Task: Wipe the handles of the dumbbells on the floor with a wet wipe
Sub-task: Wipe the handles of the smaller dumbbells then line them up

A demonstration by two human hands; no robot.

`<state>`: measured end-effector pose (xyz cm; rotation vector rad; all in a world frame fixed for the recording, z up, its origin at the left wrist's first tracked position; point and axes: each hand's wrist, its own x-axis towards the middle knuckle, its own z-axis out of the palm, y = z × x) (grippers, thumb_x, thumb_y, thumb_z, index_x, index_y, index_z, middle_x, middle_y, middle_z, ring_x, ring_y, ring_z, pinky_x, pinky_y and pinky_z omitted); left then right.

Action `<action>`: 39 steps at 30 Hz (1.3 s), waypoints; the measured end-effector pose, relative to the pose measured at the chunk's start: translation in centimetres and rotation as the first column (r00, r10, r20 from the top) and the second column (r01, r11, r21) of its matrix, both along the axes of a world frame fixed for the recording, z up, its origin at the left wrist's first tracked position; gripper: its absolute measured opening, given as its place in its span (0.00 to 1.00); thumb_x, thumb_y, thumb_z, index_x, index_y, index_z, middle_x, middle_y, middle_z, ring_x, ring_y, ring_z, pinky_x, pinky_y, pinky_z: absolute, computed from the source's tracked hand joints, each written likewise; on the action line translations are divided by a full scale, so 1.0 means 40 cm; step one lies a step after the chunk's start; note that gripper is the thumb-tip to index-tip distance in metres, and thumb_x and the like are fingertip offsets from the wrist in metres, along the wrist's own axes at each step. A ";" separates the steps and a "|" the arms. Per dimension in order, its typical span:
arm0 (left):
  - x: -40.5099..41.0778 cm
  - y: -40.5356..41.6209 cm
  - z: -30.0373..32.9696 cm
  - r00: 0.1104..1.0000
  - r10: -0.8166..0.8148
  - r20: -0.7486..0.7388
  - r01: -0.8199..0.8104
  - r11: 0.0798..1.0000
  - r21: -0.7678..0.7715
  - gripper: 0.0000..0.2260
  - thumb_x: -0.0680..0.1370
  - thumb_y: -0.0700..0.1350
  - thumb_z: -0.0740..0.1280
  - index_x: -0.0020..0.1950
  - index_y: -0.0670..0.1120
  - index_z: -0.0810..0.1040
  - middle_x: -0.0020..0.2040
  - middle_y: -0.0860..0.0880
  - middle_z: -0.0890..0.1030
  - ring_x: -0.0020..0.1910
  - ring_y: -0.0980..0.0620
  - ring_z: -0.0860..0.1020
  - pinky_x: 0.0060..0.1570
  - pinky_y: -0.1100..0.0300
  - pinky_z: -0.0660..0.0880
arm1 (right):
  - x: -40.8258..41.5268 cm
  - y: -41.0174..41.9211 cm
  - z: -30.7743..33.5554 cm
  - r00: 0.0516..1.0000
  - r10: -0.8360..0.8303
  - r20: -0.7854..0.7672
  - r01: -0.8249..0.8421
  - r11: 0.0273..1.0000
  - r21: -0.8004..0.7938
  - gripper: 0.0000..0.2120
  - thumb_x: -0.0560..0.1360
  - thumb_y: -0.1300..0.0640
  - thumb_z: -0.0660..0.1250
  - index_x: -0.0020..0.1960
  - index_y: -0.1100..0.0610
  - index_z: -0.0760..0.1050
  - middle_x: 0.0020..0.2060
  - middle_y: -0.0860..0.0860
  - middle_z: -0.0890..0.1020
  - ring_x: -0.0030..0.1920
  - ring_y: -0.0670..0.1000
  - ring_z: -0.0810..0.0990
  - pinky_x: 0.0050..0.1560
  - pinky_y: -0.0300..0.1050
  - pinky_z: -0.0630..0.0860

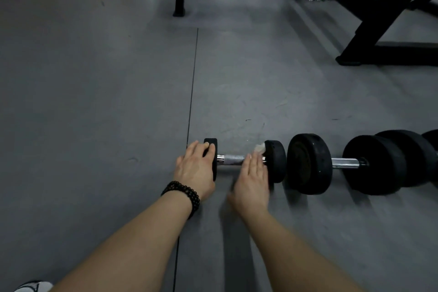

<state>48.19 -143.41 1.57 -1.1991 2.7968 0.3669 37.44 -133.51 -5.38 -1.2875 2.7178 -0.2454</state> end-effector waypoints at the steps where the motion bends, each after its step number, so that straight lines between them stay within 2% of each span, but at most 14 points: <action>1: -0.002 -0.001 0.000 1.000 0.008 -0.004 -0.008 1.000 0.000 0.39 0.74 0.48 0.69 0.80 0.50 0.52 0.78 0.51 0.56 0.79 0.48 0.48 0.72 0.49 0.57 | 0.018 -0.020 0.003 0.996 0.073 0.049 -0.073 0.997 -0.012 0.44 0.75 0.53 0.62 0.79 0.63 0.39 0.78 0.59 0.37 0.78 0.57 0.34 0.76 0.51 0.35; 4: -0.005 -0.004 -0.001 0.999 0.024 -0.028 -0.024 1.000 -0.014 0.37 0.74 0.49 0.69 0.80 0.51 0.54 0.77 0.52 0.57 0.78 0.49 0.49 0.73 0.49 0.53 | 0.011 -0.030 0.015 0.958 0.279 0.067 -0.280 0.960 0.010 0.44 0.74 0.55 0.64 0.79 0.59 0.38 0.77 0.53 0.34 0.78 0.53 0.34 0.75 0.47 0.33; 8: -0.003 -0.002 0.004 1.000 0.019 -0.018 -0.019 1.000 -0.023 0.38 0.73 0.49 0.69 0.79 0.51 0.55 0.77 0.52 0.57 0.78 0.50 0.50 0.74 0.49 0.52 | -0.050 -0.011 0.013 0.999 0.034 -0.017 -0.033 0.997 0.064 0.41 0.76 0.54 0.62 0.80 0.62 0.41 0.79 0.58 0.41 0.79 0.55 0.39 0.76 0.49 0.36; 13: 0.002 0.007 0.001 0.999 0.039 -0.036 -0.039 0.999 -0.006 0.38 0.73 0.48 0.68 0.80 0.51 0.53 0.77 0.52 0.57 0.78 0.50 0.49 0.74 0.50 0.52 | 0.029 -0.072 0.022 0.945 0.306 0.113 -0.305 0.952 -0.029 0.40 0.77 0.50 0.62 0.80 0.60 0.44 0.80 0.55 0.43 0.79 0.52 0.41 0.77 0.48 0.37; 16: 0.009 0.012 -0.001 0.999 0.027 -0.034 -0.028 1.000 -0.015 0.38 0.74 0.48 0.69 0.80 0.51 0.54 0.77 0.52 0.56 0.78 0.50 0.49 0.74 0.49 0.53 | -0.067 -0.027 0.024 0.983 0.172 -0.067 -0.171 0.985 0.013 0.28 0.79 0.60 0.50 0.78 0.61 0.54 0.79 0.57 0.57 0.79 0.54 0.51 0.77 0.47 0.43; 18: 0.013 0.015 -0.005 0.998 0.033 -0.051 -0.034 0.999 -0.021 0.38 0.74 0.48 0.69 0.80 0.51 0.54 0.77 0.52 0.57 0.78 0.50 0.50 0.73 0.50 0.54 | -0.078 -0.027 0.033 0.990 0.062 -0.129 -0.052 0.995 0.080 0.25 0.79 0.59 0.51 0.75 0.62 0.59 0.76 0.59 0.62 0.78 0.56 0.53 0.76 0.48 0.45; 21: 0.016 0.027 -0.017 0.997 0.042 -0.064 -0.044 0.999 -0.024 0.38 0.75 0.49 0.68 0.80 0.51 0.53 0.78 0.52 0.56 0.78 0.50 0.50 0.73 0.50 0.54 | -0.016 -0.087 0.054 0.973 0.213 0.088 -0.217 0.975 0.036 0.34 0.74 0.54 0.67 0.75 0.61 0.59 0.75 0.59 0.63 0.77 0.56 0.56 0.77 0.48 0.47; 24: 0.020 0.040 -0.014 0.997 0.052 -0.060 -0.052 0.999 -0.013 0.39 0.74 0.49 0.68 0.80 0.51 0.51 0.78 0.52 0.54 0.78 0.50 0.49 0.74 0.50 0.53 | -0.028 -0.079 0.068 0.955 0.296 0.026 -0.297 0.953 0.066 0.31 0.76 0.56 0.63 0.77 0.61 0.58 0.75 0.57 0.63 0.77 0.54 0.57 0.78 0.48 0.46; 26: 0.022 0.046 -0.015 0.997 0.046 -0.067 -0.047 0.999 -0.020 0.40 0.73 0.48 0.68 0.80 0.51 0.51 0.78 0.52 0.54 0.78 0.49 0.49 0.74 0.50 0.53 | -0.080 -0.044 0.050 0.983 0.167 -0.077 -0.155 0.978 0.139 0.26 0.79 0.59 0.55 0.76 0.62 0.57 0.75 0.59 0.63 0.77 0.56 0.56 0.77 0.48 0.46; 28: 0.022 0.050 -0.016 0.996 0.045 -0.072 -0.046 0.999 -0.020 0.40 0.73 0.48 0.68 0.81 0.50 0.50 0.79 0.52 0.54 0.78 0.49 0.49 0.74 0.50 0.53 | -0.068 -0.031 0.046 0.994 0.096 -0.057 -0.085 0.982 0.170 0.29 0.80 0.58 0.54 0.78 0.63 0.51 0.78 0.60 0.54 0.79 0.57 0.48 0.78 0.51 0.42; 32: 0.026 0.051 -0.020 0.996 0.047 -0.077 -0.047 0.999 -0.001 0.41 0.73 0.45 0.68 0.81 0.51 0.49 0.79 0.51 0.53 0.79 0.49 0.48 0.75 0.50 0.51 | 0.000 -0.049 0.044 0.929 0.351 0.115 -0.362 0.928 0.090 0.40 0.77 0.52 0.64 0.80 0.61 0.45 0.80 0.56 0.47 0.79 0.54 0.44 0.78 0.49 0.40; 35: 0.030 0.049 -0.019 0.997 0.034 -0.074 -0.035 0.999 -0.014 0.40 0.74 0.47 0.68 0.80 0.51 0.50 0.79 0.52 0.53 0.79 0.49 0.48 0.74 0.50 0.52 | -0.069 0.004 0.031 0.975 0.202 -0.096 -0.198 0.979 0.052 0.29 0.78 0.57 0.46 0.78 0.63 0.54 0.77 0.60 0.59 0.77 0.58 0.57 0.77 0.50 0.47; 37: 0.028 0.050 -0.024 0.996 0.039 -0.084 -0.040 0.999 -0.012 0.40 0.74 0.47 0.69 0.80 0.51 0.50 0.79 0.52 0.53 0.79 0.49 0.47 0.74 0.50 0.53 | -0.061 0.005 0.026 0.985 0.076 -0.153 -0.056 0.990 0.132 0.34 0.73 0.56 0.36 0.76 0.66 0.57 0.75 0.63 0.63 0.76 0.60 0.58 0.77 0.52 0.47; 39: 0.027 0.055 -0.033 0.994 0.055 -0.091 -0.055 0.998 -0.002 0.41 0.74 0.47 0.68 0.81 0.51 0.49 0.79 0.52 0.52 0.79 0.49 0.48 0.74 0.51 0.53 | 0.001 -0.052 0.031 0.995 0.069 -0.073 -0.059 0.989 0.132 0.31 0.77 0.53 0.47 0.77 0.65 0.55 0.76 0.62 0.60 0.78 0.59 0.53 0.77 0.53 0.46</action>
